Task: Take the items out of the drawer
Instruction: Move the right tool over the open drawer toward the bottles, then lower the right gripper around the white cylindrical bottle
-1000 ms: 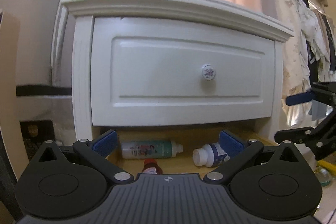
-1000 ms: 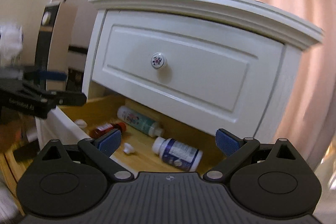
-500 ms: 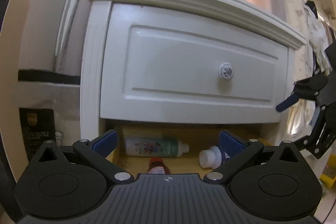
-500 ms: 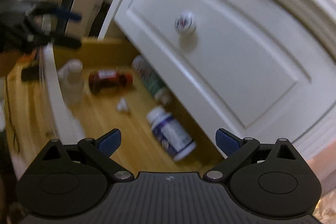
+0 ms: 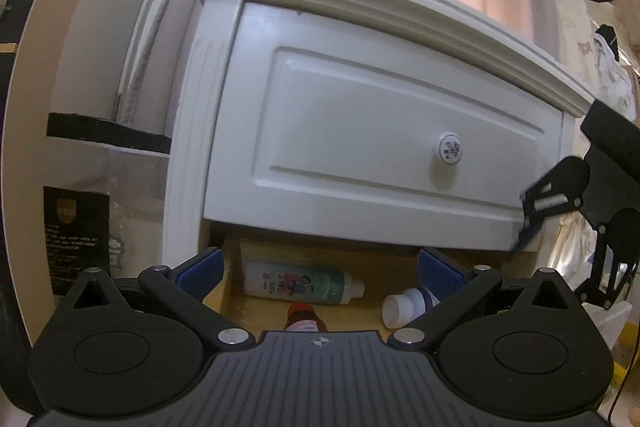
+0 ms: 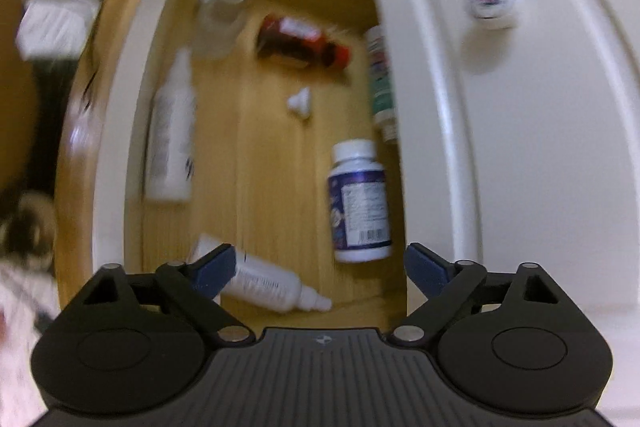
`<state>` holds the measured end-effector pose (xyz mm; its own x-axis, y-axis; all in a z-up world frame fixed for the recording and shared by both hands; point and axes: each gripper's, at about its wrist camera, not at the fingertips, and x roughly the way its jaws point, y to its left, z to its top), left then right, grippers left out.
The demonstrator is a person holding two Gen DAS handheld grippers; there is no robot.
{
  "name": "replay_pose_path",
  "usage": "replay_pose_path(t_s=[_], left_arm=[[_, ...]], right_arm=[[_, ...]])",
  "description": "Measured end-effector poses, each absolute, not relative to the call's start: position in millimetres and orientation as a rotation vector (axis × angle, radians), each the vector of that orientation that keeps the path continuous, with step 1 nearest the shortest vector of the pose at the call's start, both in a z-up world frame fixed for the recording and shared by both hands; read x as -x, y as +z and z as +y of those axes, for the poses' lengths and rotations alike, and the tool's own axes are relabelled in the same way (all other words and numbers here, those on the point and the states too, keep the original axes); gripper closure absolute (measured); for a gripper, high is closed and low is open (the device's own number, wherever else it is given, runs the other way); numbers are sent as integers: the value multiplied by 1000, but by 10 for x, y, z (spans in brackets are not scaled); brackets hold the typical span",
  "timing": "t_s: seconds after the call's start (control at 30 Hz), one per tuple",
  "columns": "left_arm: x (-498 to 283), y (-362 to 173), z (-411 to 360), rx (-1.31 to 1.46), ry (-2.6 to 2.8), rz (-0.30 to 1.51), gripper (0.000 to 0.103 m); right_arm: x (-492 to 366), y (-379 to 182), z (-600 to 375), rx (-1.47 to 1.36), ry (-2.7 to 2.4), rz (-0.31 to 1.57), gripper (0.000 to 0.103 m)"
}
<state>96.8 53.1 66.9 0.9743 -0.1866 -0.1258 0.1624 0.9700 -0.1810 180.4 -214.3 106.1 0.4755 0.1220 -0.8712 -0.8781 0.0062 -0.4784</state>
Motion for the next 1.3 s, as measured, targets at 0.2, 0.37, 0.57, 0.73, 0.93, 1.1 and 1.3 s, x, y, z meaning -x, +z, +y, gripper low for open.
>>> replay_pose_path(t_s=[0.2,0.37,0.57,0.73,0.93,1.1,1.3], left_arm=[[-970,646,502,181,-186,145,0],[-963,645,478,177,-192,139,0],[-974,643,472,160,-185,149,0],[-986,646,466,149,-181,157,0],[-965,606,417,105,-153,139,0],[-937,585,390,79,-138,124,0],[-912,567,397,66,-140,107,0]], right_arm=[[-1886,870,-2033,1580,1062,828,34],[-1983,723,-1995,1651,1126,926,36],[-1947,604,-1996,1675,1177,928,37],[-1891,470,-2035,1744,1195,889,37],[-1826,291,-2081,1847,1214,838,44],[-1845,255,-2039,1794,1233,822,47],[-2034,355,-1948,1600,1165,861,48]])
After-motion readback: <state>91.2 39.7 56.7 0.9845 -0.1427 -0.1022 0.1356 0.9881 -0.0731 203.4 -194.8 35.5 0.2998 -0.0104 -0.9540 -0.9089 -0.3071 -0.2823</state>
